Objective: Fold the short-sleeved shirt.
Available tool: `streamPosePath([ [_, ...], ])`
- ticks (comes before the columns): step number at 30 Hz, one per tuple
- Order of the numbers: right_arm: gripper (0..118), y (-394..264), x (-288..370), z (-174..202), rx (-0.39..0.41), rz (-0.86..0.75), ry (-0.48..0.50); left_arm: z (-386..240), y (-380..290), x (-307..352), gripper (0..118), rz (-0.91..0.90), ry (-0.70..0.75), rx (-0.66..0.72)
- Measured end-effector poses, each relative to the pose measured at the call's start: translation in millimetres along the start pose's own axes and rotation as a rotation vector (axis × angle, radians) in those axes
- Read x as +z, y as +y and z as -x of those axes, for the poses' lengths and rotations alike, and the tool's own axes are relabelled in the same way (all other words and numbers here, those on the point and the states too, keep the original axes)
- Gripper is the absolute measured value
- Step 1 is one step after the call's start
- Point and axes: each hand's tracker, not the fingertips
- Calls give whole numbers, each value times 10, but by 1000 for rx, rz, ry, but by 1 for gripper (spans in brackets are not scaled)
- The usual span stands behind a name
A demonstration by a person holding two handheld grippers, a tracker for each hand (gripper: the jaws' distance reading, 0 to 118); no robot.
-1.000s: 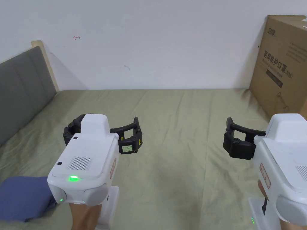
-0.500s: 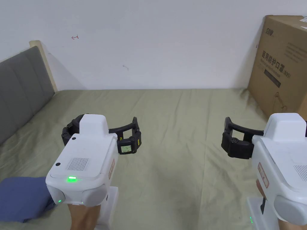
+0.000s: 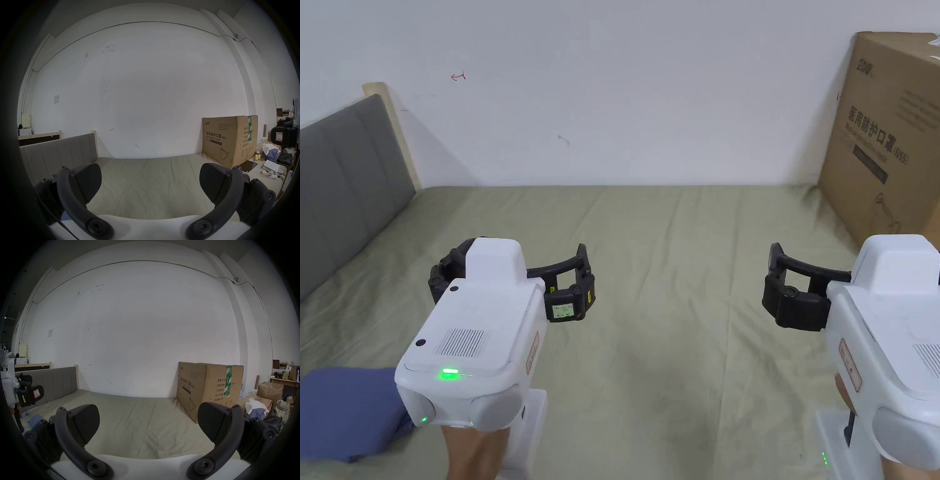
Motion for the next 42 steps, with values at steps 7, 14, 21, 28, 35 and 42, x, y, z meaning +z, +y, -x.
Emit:
streamPosePath([
  [7, 118, -7, -11, 5, 4, 4, 5, 14, -7, -11, 118, 3, 3, 3],
  [14, 118, 1, -12, -9, 0, 4, 8, 24, -3, -15, 118, 2, 4, 7],
  [21, 118, 3, -25, -15, -2, 27, -5, 20, -8, -7, 118, 8, 3, 8],
  [28, 118, 48, -96, 55, -64, 203, -68, 43, -30, -5, 118, 16, -2, 29],
  [35, 118, 148, -210, 66, -239, 503, -145, 93, -29, 2, 118, 21, -5, 64],
  [42, 118, 192, -179, 70, -284, 489, -133, 109, -28, 8, 118, 20, -3, 68],
])
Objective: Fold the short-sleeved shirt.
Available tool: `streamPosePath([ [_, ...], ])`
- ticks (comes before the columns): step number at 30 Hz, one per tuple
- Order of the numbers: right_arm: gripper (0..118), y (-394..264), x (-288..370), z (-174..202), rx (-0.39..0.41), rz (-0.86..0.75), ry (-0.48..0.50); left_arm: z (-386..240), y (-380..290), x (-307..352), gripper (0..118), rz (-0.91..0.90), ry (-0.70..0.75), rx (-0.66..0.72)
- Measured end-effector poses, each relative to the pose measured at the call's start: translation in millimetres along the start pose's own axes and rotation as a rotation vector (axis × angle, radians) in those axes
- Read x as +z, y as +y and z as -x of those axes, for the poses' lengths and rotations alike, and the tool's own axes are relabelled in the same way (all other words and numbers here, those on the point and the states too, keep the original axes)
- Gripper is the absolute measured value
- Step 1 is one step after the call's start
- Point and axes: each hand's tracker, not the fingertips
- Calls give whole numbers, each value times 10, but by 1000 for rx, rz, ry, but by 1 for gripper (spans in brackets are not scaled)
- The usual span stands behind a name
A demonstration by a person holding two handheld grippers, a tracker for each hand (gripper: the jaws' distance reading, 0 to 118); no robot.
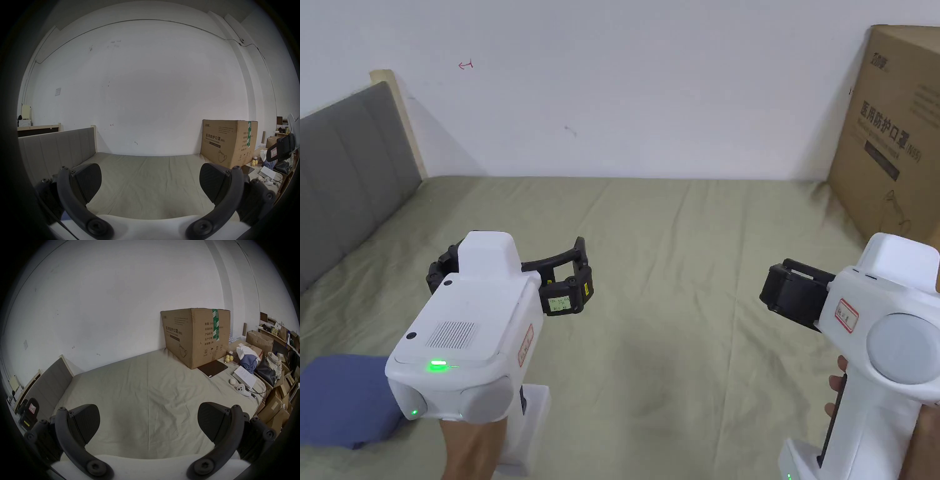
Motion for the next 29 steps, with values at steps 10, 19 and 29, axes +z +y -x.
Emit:
streamPosePath([
  [10, 118, 4, -6, 20, 53, -67, -28, 20, -19, 20, 118, 5, 3, -11],
  [19, 117, -115, 30, -45, 93, -266, 46, 43, -31, 14, 118, 2, 11, -6],
  [29, 118, -280, 83, -26, 281, -552, 89, 40, -22, 25, 118, -14, 18, 0],
])
